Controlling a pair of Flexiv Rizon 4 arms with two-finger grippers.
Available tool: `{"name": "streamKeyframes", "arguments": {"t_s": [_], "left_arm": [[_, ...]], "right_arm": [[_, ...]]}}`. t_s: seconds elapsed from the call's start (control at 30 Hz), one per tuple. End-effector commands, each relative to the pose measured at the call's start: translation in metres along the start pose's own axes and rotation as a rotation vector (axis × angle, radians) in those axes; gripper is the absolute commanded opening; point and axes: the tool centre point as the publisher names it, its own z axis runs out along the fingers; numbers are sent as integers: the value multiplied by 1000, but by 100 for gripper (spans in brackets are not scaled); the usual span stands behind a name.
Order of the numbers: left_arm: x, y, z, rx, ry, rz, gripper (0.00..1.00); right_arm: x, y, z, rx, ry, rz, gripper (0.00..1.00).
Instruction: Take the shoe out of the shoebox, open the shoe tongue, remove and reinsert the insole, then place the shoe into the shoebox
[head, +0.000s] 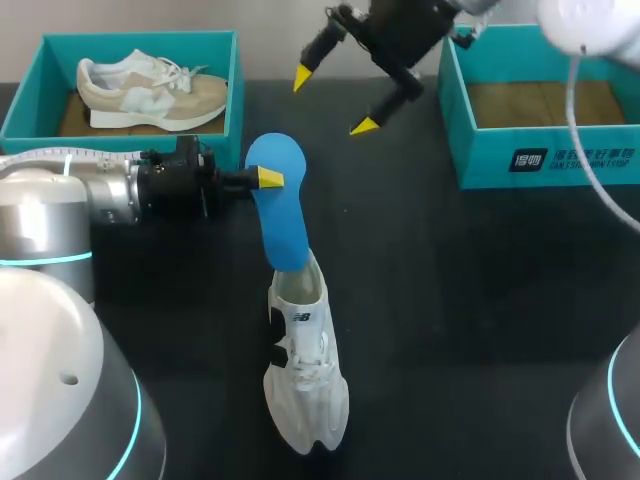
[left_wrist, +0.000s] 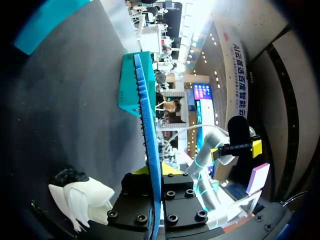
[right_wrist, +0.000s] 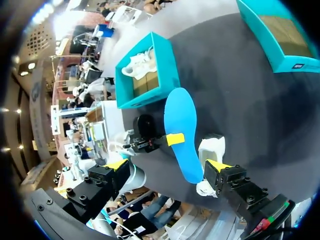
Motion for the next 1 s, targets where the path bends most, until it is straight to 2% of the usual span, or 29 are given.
{"name": "streamKeyframes", "arguments": {"t_s": [0.03,0.13,0.5,0.8,1.0], "left_arm": [[0,1,0,2,-1,0,0],[0,1,0,2,-1,0,0],[0,1,0,2,-1,0,0],[0,1,0,2,-1,0,0],[-1,-2,-7,-1,-7,61,0]], "right_arm": [[-10,-11,2,-60,487,-22,100],[-12,-9,9,-62,548,-63,100],[-8,5,35,-62,632,3,100],[-13,0,55,-67,695,30,100],[-16,-2,56,-64,704,28,100]]}}
